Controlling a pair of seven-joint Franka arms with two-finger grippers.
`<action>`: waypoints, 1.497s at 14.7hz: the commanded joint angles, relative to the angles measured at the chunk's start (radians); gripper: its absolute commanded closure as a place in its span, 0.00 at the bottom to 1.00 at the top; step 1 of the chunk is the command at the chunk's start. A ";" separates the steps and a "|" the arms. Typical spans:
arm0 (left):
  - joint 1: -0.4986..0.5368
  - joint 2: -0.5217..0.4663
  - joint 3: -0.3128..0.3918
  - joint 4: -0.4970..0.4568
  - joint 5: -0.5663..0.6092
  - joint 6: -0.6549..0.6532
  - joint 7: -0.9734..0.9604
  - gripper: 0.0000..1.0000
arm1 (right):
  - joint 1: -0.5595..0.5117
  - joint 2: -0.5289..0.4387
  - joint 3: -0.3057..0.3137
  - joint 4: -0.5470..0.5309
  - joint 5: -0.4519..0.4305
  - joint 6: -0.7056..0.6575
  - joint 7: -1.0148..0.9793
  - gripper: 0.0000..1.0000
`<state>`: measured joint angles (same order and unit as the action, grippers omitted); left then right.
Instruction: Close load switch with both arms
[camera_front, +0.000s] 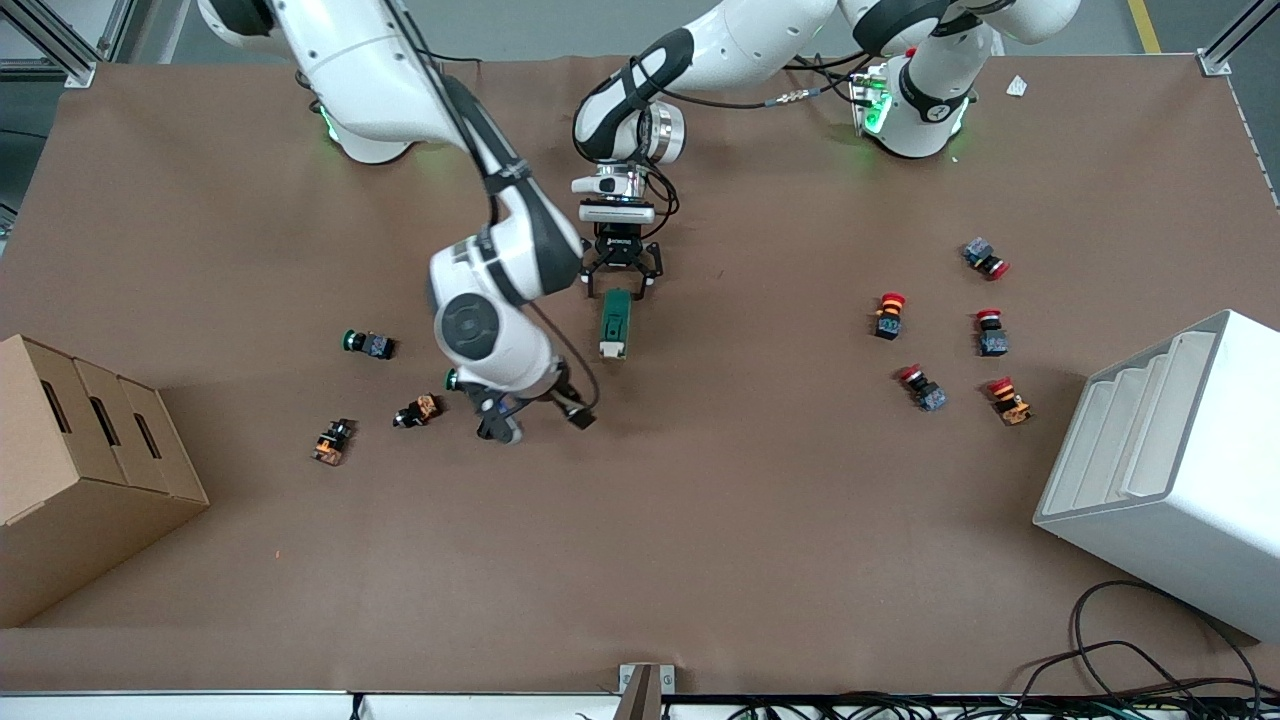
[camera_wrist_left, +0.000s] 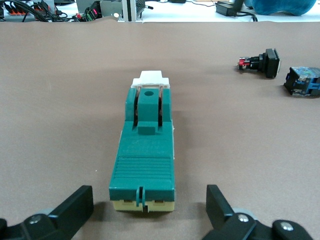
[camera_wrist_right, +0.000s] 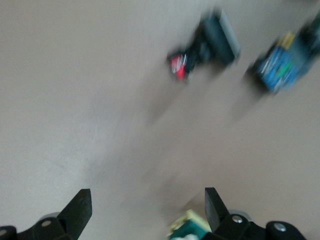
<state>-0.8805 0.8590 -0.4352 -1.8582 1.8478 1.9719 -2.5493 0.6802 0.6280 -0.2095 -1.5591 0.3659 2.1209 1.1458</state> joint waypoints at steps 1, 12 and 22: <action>0.008 0.046 0.023 0.017 0.016 0.024 -0.022 0.01 | -0.045 -0.118 -0.086 -0.029 -0.018 -0.172 -0.267 0.00; 0.018 -0.076 0.016 0.027 -0.059 -0.034 0.023 0.02 | -0.213 -0.290 -0.472 -0.012 -0.157 -0.453 -1.242 0.00; 0.074 -0.287 0.012 0.181 -0.583 -0.007 0.551 0.01 | -0.545 -0.356 -0.090 0.117 -0.280 -0.630 -1.168 0.00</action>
<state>-0.8391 0.6147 -0.4184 -1.7094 1.3734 1.9473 -2.1312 0.2094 0.3138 -0.4134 -1.4247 0.1154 1.5128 -0.0780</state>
